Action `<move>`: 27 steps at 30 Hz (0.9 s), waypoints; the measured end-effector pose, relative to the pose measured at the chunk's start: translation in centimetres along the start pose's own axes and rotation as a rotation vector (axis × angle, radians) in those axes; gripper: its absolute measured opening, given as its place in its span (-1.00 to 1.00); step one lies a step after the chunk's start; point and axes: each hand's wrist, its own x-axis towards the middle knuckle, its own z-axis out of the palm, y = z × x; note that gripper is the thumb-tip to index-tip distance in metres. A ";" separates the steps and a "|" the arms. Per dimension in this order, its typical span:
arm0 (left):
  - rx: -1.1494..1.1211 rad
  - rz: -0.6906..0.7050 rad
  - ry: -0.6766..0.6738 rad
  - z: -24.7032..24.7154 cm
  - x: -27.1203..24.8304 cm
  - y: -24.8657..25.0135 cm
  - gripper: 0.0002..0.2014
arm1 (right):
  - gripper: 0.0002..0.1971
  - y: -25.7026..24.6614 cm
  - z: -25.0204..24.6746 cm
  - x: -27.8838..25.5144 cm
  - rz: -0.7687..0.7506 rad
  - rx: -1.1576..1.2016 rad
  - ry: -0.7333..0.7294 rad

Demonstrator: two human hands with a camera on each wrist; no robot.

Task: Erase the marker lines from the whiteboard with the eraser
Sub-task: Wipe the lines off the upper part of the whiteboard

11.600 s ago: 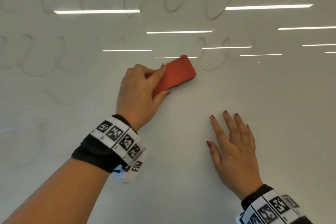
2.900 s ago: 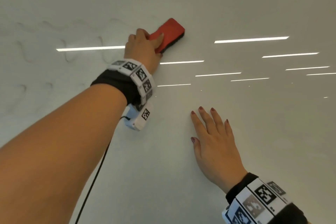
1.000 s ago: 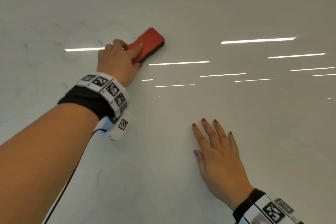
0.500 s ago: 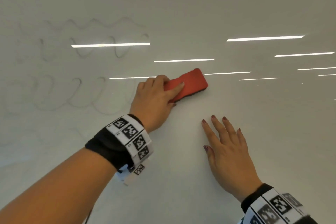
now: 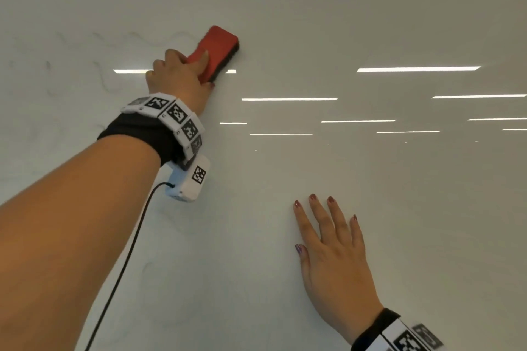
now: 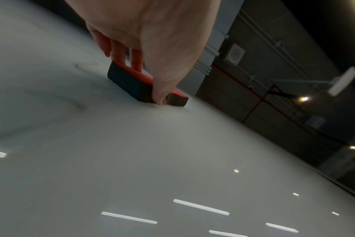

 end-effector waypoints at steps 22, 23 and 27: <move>-0.048 0.594 -0.081 2.6 -16.5 -4.7 -0.40 | -0.39 -1.7 -0.2 -0.1 0.124 0.088 -0.029; -0.057 0.603 -0.075 2.8 -17.0 -4.9 -0.40 | -0.38 -1.9 -0.3 -0.1 0.133 0.095 -0.032; -0.114 0.598 -0.070 3.4 -18.9 -4.9 -0.40 | -0.41 -2.5 -0.8 -0.1 0.160 0.108 -0.055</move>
